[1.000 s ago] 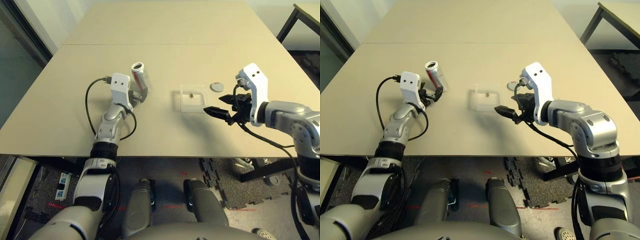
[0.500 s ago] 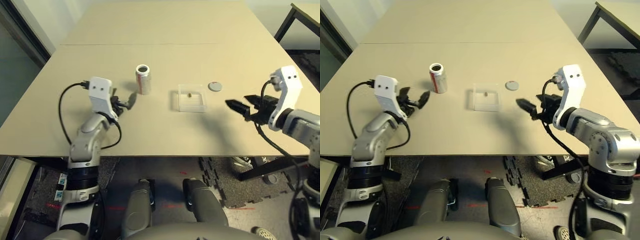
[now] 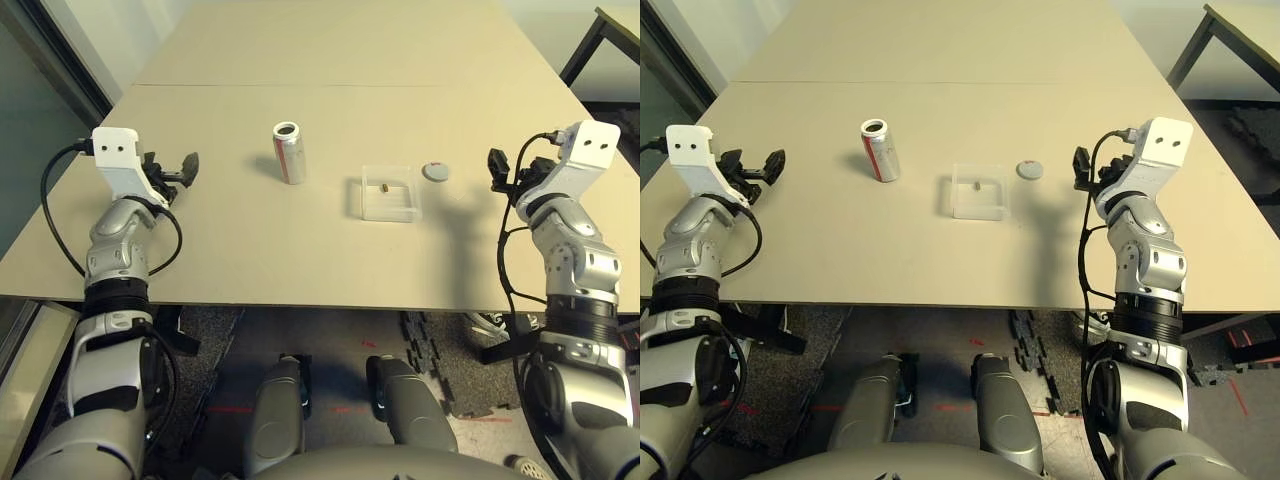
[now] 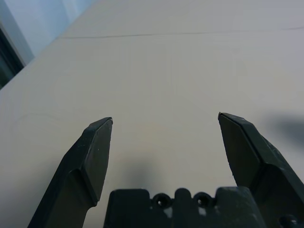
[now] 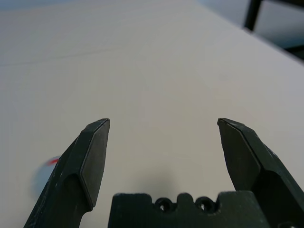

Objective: Pour the medicine from the bottle into the box.

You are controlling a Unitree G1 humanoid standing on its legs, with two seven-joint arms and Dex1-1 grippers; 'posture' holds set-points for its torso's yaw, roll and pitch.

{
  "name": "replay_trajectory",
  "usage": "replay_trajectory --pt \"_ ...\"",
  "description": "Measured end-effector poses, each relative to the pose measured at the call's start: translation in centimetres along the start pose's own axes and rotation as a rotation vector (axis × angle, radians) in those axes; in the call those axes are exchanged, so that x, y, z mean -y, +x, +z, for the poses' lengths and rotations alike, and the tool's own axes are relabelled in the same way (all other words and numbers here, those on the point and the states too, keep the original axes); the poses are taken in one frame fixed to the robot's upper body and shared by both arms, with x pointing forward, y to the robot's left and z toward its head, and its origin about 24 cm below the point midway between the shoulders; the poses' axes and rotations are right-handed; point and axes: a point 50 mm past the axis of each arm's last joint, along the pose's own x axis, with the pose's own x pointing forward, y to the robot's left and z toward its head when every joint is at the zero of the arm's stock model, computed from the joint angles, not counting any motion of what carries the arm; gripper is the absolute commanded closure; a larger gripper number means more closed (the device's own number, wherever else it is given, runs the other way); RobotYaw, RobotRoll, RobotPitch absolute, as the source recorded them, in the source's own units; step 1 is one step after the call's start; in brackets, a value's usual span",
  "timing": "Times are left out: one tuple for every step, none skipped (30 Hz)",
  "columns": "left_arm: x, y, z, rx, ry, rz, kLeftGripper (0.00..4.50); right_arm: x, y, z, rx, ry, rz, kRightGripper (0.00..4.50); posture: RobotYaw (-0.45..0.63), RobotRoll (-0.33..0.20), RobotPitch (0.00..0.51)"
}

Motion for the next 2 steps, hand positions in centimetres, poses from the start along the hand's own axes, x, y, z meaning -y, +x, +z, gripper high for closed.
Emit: replay_trajectory --pt "-0.42 0.00 -0.08 -0.003 -0.001 0.012 0.04 0.52 0.09 -0.33 0.004 -0.006 -0.029 0.00 -0.03 0.000 0.164" --pt "-0.78 0.01 -0.05 -0.002 -0.003 0.023 0.04 1.00 0.15 -0.68 0.002 -0.015 -0.053 0.00 -0.03 0.000 0.163"
